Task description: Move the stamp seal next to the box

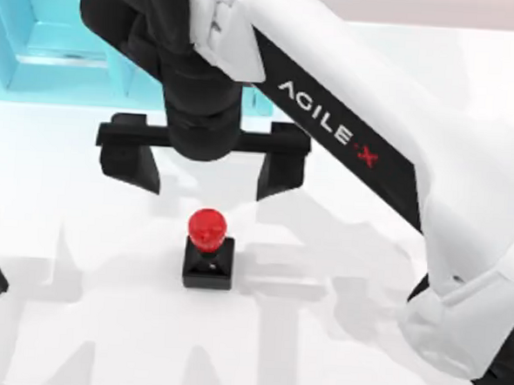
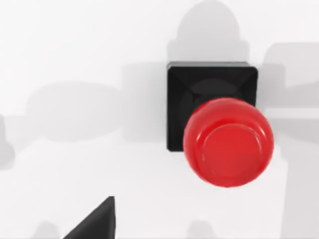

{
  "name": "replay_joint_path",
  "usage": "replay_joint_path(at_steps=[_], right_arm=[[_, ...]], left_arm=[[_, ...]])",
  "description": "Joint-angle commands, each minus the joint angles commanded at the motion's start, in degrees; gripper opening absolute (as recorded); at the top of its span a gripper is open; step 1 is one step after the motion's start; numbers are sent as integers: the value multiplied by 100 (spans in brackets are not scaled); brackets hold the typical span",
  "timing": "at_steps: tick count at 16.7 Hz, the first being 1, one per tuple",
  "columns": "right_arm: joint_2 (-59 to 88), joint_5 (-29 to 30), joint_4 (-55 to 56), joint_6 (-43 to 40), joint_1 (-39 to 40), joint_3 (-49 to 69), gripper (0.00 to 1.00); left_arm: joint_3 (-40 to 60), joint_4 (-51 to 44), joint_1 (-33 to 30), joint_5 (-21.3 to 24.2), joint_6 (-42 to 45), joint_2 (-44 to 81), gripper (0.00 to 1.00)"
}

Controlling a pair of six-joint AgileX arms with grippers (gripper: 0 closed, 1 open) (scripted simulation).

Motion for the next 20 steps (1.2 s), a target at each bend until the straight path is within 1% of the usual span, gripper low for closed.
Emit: replay_joint_path(at_steps=[8, 11, 14, 20], right_arm=[[154, -35, -95, 61, -14, 120, 100], [109, -40, 85, 46, -11, -93, 100], [-71, -47, 663, 19, -26, -842, 100], [-651, -56, 2403, -7, -54, -3213, 100]], left_arm=[[0, 0, 0, 0, 0, 0, 100], [0, 0, 0, 0, 0, 0, 100], [0, 0, 0, 0, 0, 0, 100], [0, 0, 0, 0, 0, 0, 100]])
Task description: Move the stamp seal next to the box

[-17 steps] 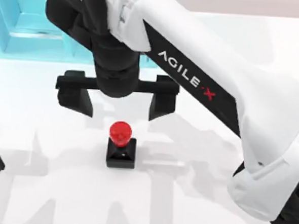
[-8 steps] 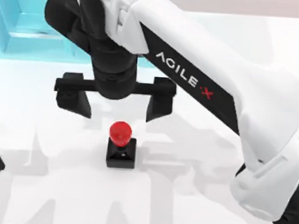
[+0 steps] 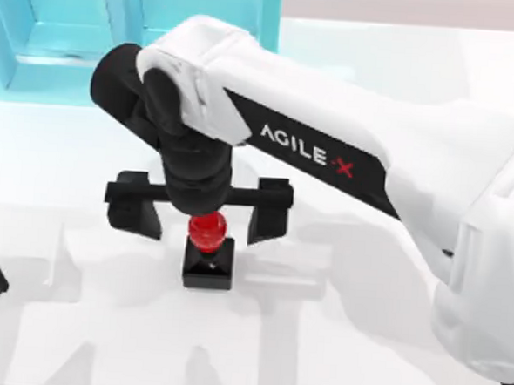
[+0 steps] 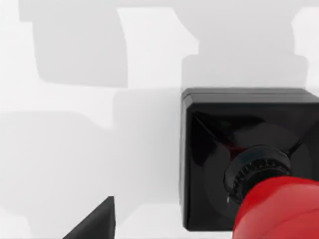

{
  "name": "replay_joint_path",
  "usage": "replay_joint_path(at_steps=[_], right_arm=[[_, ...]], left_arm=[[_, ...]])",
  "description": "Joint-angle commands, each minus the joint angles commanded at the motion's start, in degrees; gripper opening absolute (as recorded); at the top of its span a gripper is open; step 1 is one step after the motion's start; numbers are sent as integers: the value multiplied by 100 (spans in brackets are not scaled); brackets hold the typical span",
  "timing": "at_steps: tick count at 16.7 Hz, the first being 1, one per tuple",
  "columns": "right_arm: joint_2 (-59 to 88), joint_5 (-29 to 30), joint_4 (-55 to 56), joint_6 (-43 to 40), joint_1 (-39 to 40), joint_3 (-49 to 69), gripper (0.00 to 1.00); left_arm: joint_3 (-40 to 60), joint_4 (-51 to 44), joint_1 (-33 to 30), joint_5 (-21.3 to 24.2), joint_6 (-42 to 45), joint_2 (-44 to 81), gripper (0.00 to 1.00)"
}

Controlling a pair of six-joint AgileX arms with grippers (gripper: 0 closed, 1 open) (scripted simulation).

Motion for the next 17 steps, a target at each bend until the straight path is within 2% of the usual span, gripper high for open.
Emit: replay_joint_path(at_steps=[4, 9, 17], right_arm=[[-153, -3, 660, -10, -5, -781, 100], [-162, -3, 702, -11, -6, -826, 100], [-162, -3, 702, -11, -6, -826, 40]], left_arm=[[0, 0, 0, 0, 0, 0, 100], [0, 0, 0, 0, 0, 0, 100], [0, 0, 0, 0, 0, 0, 100]])
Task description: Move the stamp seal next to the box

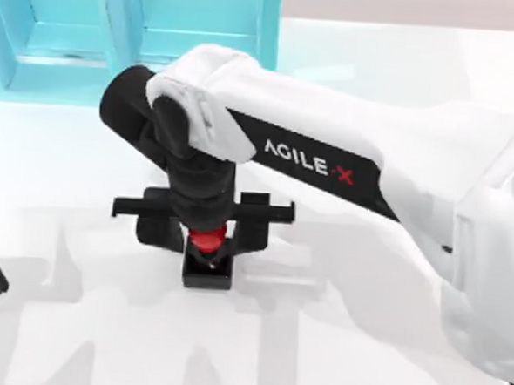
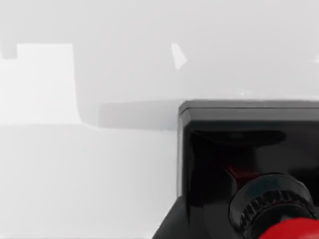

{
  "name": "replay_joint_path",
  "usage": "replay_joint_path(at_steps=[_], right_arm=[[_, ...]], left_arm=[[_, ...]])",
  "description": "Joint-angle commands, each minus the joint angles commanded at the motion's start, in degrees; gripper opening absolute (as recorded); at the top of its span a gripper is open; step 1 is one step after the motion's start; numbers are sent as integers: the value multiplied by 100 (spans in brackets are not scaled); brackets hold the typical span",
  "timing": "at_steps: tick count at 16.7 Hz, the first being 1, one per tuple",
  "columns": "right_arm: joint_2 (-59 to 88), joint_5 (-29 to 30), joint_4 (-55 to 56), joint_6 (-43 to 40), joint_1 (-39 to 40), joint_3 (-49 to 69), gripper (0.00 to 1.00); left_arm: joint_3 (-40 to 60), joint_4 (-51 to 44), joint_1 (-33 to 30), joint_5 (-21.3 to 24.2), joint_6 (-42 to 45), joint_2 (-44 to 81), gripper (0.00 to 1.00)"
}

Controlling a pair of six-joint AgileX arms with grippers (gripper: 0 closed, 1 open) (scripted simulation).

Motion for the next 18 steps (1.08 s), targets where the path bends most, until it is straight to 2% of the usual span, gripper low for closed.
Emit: replay_joint_path(at_steps=[5, 15, 18], right_arm=[[0, 0, 0, 0, 0, 0, 2], [11, -4, -18, 3, 24, 14, 0], [78, 0, -349, 15, 20, 315, 0]], left_arm=[[0, 0, 0, 0, 0, 0, 100], [0, 0, 0, 0, 0, 0, 100], [0, 0, 0, 0, 0, 0, 100]])
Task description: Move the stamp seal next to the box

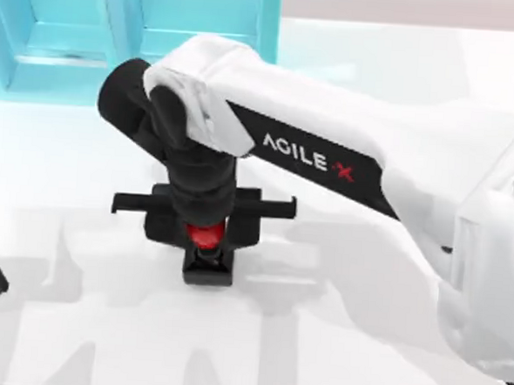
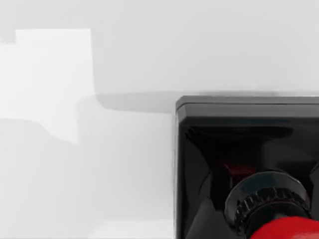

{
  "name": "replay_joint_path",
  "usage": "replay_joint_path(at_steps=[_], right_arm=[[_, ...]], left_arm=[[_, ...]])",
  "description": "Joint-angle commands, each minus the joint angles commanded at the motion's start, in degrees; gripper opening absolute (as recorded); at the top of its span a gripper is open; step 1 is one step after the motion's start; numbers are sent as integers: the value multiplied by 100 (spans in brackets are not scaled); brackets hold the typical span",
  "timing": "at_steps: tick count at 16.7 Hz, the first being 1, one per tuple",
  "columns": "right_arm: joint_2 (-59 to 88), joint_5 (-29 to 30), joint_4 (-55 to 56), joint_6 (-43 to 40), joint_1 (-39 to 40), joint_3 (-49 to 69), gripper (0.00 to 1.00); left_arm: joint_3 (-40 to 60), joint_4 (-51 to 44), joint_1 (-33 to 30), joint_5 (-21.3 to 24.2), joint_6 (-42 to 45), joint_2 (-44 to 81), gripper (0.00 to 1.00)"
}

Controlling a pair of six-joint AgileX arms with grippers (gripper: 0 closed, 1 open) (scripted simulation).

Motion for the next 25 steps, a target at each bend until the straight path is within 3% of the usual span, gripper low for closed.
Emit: replay_joint_path(at_steps=[6, 13, 16, 25], right_arm=[[16, -1, -827, -13, -7, 928, 0], [-102, -34, -860, -203, -198, 845, 0], [-503, -118, -914, -922, -894, 498, 0], [-2314, -471, -1066, -4319, -4305, -1017, 0]], left_arm=[[0, 0, 0, 0, 0, 0, 100], [0, 0, 0, 0, 0, 0, 100], [0, 0, 0, 0, 0, 0, 100], [0, 0, 0, 0, 0, 0, 100]])
